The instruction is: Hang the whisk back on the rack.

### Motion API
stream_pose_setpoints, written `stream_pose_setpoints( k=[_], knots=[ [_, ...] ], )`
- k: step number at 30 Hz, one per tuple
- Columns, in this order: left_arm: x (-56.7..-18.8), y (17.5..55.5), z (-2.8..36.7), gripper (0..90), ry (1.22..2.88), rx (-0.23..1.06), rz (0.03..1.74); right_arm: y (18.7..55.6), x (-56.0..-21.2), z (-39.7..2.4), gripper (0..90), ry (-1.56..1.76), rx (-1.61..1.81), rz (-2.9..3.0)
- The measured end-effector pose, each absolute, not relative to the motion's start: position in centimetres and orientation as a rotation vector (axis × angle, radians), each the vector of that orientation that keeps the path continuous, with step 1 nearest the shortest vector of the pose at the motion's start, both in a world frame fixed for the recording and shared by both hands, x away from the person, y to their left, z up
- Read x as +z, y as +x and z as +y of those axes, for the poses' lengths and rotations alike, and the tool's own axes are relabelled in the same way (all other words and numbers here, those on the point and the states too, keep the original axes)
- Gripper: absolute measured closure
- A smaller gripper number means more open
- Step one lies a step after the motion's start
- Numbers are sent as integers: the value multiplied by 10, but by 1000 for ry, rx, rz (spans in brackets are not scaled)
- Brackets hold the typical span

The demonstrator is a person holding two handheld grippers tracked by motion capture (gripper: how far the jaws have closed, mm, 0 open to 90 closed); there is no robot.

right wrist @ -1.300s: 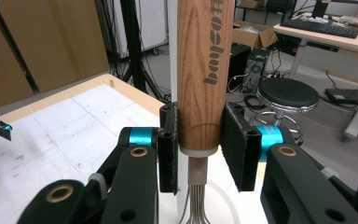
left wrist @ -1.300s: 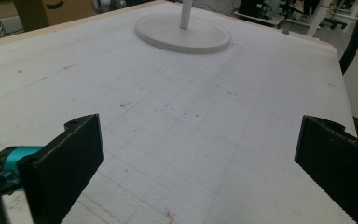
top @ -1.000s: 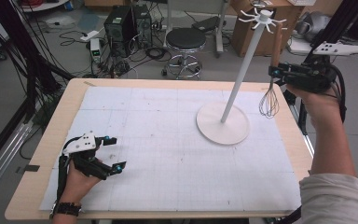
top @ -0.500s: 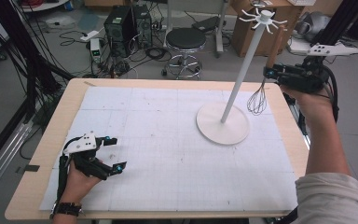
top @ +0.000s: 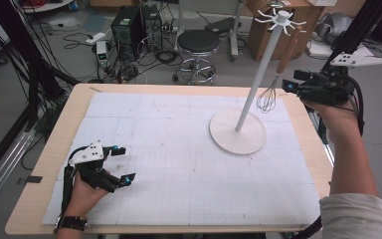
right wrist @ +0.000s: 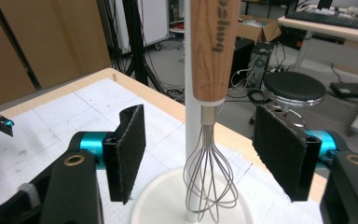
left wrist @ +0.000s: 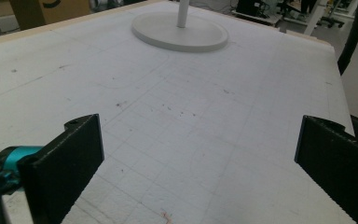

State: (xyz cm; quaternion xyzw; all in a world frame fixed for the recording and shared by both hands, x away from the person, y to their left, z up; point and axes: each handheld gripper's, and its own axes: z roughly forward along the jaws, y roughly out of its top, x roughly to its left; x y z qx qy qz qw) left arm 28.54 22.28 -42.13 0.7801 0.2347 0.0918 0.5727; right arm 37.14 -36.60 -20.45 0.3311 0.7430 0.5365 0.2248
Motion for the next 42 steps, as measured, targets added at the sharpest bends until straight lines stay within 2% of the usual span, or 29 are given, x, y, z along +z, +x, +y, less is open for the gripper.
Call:
stream_pose_setpoints(
  k=[12,29,35,42],
  knots=[
    [-422,285,221,17,1832,211,548,351,-209,-352,258,796,1537,2075],
    [-422,284,219,17,1839,210,543,332,-258,-334,213,731,1639,2142],
    [-422,283,217,18,1842,207,542,322,-284,-326,192,716,1563,2196],
    [-421,283,219,18,1841,211,538,320,-316,-327,150,759,1629,2210]
  ],
)
